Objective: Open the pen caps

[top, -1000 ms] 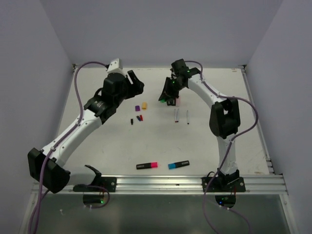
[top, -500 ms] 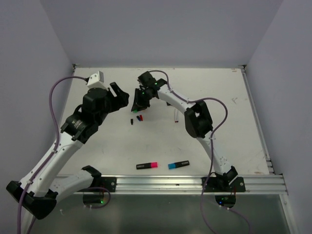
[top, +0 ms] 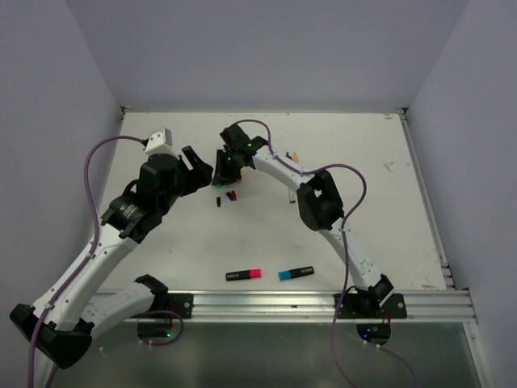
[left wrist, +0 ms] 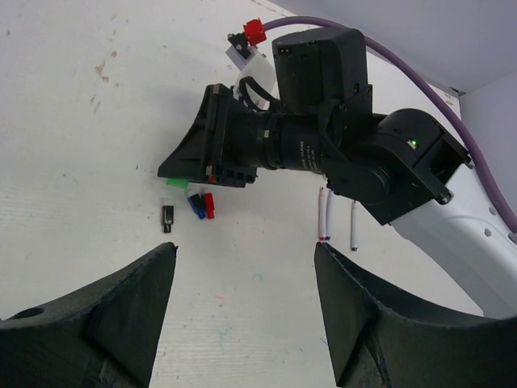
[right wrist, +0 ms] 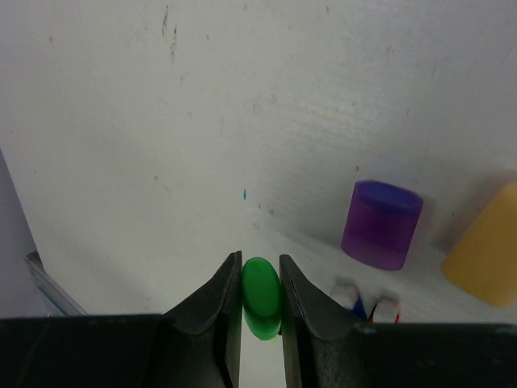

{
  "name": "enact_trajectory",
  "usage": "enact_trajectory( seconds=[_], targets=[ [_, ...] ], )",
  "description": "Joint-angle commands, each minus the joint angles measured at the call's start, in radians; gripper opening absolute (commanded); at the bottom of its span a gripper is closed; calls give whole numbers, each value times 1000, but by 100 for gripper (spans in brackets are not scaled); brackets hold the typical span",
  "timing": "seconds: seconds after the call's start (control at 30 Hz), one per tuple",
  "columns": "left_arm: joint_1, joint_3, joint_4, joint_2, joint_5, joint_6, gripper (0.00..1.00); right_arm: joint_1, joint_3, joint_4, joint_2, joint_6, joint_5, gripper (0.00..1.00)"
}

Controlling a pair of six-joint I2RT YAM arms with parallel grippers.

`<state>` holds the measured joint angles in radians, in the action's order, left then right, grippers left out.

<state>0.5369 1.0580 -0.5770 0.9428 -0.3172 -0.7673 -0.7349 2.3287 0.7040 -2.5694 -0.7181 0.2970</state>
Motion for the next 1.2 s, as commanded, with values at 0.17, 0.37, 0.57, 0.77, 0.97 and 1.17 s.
enact_trajectory(
  seconds=[0.17,0.37,0.57,0.77,0.97,1.17],
  targets=[
    [-5,8,-7,-9,4,-10,73,-15,150,-18,-103,-27,-39,3],
    [-5,5,-11,-6,-3,-3,74,-17,118,-29,-101,-11,-84,10],
    [-5,-9,-27,-9,4,-7,74,-15,175,-1,-123,9,-110,31],
    [-5,-30,-64,-30,17,-18,74,-11,204,-1,-124,22,-118,40],
    [-5,-36,-107,-61,30,-29,74,-1,239,-40,-88,20,-101,43],
    [-5,-27,-118,-96,84,23,73,96,253,-71,87,-38,-105,44]
  ],
)
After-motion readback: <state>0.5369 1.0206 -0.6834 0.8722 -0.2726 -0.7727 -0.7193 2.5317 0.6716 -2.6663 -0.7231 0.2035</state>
